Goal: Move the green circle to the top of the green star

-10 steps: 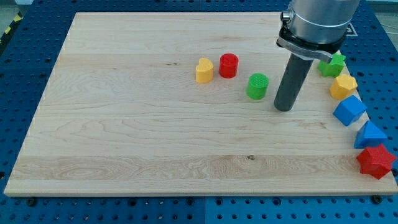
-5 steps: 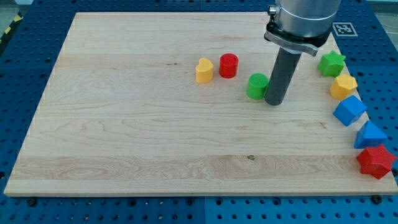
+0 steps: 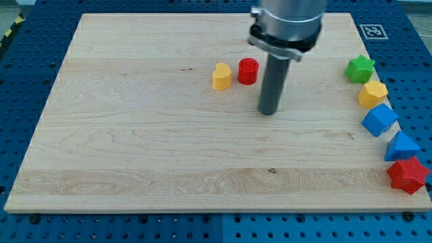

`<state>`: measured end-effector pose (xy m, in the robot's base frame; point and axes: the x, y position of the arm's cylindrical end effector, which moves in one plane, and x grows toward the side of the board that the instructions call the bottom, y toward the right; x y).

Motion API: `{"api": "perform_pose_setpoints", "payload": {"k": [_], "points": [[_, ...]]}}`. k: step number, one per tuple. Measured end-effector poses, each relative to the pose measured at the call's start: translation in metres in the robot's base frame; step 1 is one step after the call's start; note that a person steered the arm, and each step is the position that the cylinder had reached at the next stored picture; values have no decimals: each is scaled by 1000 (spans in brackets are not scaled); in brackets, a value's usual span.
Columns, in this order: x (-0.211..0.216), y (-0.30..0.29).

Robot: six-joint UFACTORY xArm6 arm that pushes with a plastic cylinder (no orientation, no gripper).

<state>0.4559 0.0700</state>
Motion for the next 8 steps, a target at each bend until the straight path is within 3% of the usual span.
{"api": "perform_pose_setpoints", "payload": {"k": [2, 8], "points": [[-46, 37], [-52, 47]]}}
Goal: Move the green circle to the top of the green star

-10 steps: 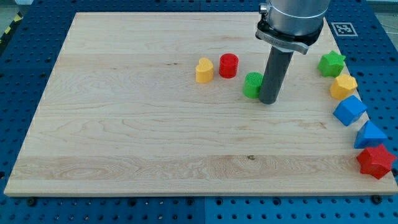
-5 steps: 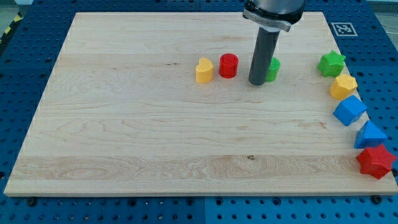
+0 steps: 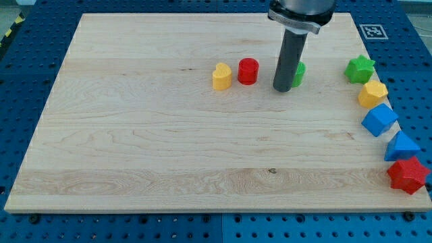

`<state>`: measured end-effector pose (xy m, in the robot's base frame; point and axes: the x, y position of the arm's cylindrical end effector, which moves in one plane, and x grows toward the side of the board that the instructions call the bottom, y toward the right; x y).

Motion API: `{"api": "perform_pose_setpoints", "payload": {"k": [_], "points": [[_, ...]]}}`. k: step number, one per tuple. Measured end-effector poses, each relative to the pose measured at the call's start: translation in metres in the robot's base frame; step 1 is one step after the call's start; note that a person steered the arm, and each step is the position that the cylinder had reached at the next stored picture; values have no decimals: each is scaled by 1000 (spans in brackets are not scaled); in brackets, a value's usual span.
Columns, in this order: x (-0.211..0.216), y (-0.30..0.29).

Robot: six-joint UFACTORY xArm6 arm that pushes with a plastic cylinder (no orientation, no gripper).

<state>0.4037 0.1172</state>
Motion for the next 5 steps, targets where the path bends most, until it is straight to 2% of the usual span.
{"api": "perform_pose_setpoints", "payload": {"k": [5], "points": [[-26, 5]]}}
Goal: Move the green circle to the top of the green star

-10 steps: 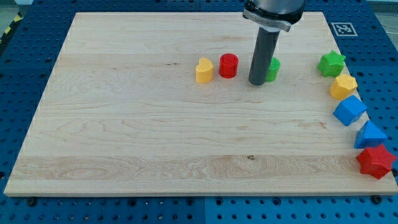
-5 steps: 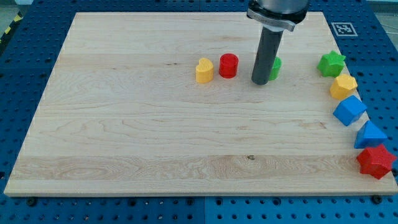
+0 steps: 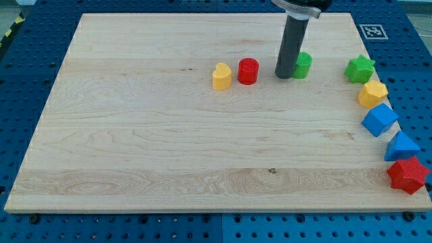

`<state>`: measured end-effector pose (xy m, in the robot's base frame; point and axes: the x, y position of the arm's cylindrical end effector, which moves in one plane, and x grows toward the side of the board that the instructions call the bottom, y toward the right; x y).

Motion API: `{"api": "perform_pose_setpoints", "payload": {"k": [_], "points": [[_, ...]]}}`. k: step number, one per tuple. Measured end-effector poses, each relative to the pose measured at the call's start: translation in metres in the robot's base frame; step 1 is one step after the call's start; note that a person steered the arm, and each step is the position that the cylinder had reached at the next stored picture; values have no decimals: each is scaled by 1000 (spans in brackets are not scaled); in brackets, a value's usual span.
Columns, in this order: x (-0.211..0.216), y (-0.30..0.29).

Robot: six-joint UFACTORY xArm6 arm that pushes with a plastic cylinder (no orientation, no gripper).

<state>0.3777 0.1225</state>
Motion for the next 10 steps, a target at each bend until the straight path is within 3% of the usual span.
{"api": "perform_pose_setpoints", "payload": {"k": [1, 3, 10], "points": [[10, 1], [-18, 35], [-40, 39]]}}
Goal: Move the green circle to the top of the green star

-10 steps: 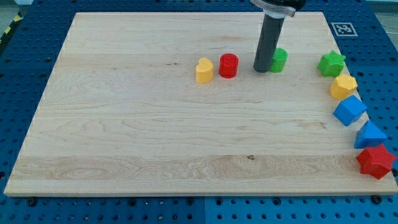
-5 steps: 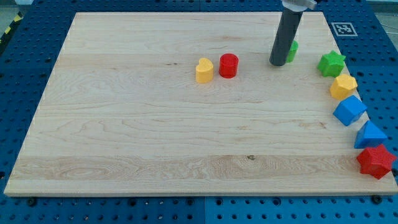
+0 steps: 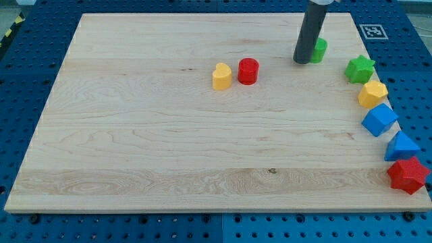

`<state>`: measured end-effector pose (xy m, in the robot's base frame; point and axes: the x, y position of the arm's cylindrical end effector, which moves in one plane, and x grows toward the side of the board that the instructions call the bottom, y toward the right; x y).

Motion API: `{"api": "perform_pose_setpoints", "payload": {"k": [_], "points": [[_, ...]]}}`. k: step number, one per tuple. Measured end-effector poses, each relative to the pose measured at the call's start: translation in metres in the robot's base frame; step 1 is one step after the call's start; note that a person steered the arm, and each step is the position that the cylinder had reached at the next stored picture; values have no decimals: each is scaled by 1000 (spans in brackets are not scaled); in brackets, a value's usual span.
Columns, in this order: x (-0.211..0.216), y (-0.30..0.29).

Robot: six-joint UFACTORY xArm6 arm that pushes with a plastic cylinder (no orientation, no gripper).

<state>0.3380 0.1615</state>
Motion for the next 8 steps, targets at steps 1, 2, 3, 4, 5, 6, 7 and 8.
{"api": "perform_pose_setpoints", "payload": {"k": [1, 2, 3, 4, 5, 6, 7, 8], "points": [[-9, 0], [-16, 0], [-18, 25], [-18, 43], [-19, 45], [-19, 67], [-19, 68], [-19, 63]]}}
